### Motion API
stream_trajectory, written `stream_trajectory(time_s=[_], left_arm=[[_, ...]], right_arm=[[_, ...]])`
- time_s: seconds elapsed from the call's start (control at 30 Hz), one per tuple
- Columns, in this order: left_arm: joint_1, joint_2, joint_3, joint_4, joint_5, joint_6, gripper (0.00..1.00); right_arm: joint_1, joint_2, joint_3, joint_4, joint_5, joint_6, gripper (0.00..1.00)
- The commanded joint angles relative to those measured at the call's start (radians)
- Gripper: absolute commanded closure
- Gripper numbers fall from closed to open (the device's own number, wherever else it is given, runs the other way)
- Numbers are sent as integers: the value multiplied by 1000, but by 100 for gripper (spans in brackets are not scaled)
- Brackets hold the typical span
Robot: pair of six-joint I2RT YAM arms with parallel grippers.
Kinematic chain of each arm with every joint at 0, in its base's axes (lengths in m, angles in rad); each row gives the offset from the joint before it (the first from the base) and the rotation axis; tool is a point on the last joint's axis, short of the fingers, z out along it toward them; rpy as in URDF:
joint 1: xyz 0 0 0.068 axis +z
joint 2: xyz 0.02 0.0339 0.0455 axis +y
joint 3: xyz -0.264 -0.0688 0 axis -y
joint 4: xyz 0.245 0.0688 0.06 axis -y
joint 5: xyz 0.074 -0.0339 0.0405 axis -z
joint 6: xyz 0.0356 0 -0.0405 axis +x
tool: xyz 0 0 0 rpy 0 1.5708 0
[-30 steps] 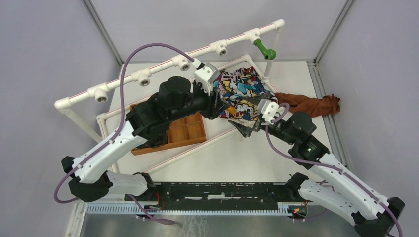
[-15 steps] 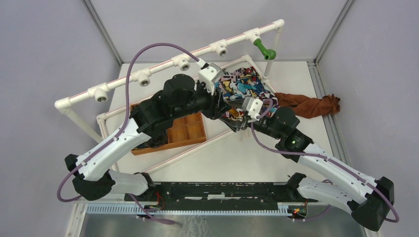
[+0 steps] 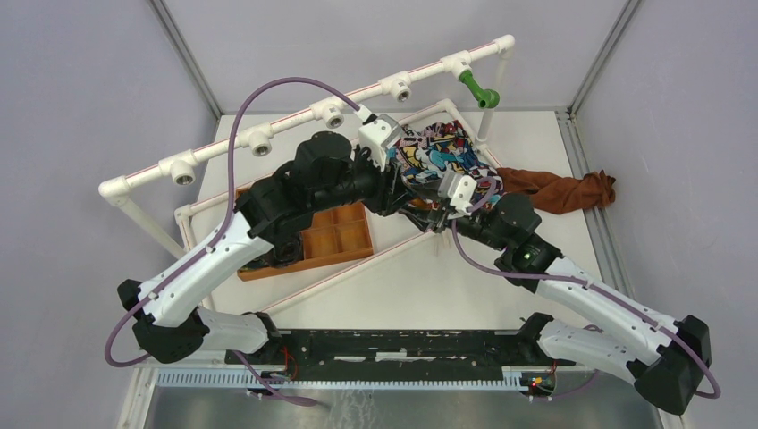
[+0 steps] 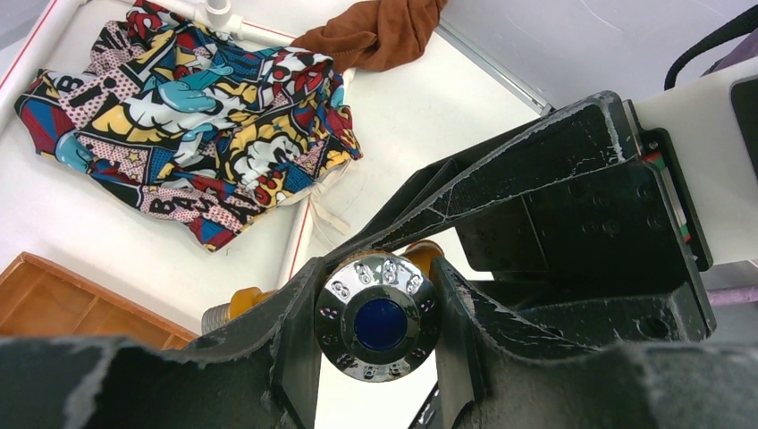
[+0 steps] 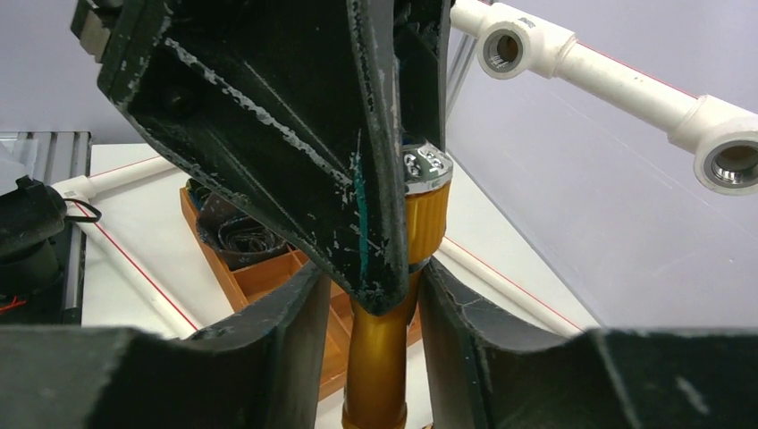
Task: Install the water faucets
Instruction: Adjust the water faucet.
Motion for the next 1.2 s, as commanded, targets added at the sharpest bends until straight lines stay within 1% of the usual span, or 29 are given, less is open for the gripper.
stream_trajectory(time_s=[0.0,0.07,0.1,0.23,0.3,0.5,0.6,0.8,0.87,0.93,1.17], left_arm=[[8,-10,37,39,28,7,98],[8,-12,36,39,33,5,98],[8,-13,36,39,34,2,98],[9,-23,36,36,37,1,98],[9,-30,29,35,37,-2,98],[8,-37,14,40,45,-9,98],[8,-38,22,33,56,-11,98],[8,-42,16,30,54,-10,98],[8,-45,14,34,55,-12,98],[8,-44,16,32,55,-11,98],[8,-48,7,37,55,-15,98]], right_arm=[[12,9,22,75,-16,24,51],[12,14,19,81,-13,24,49],[13,17,18,81,-13,23,50],[12,22,10,89,-13,13,63],[12,24,10,90,-8,10,63],[12,38,10,95,-11,4,58],[12,42,13,94,-15,0,50],[12,46,10,99,-10,-3,47],[12,47,7,101,-4,-1,44],[12,43,-3,108,-2,2,38],[13,34,-30,139,16,16,30]])
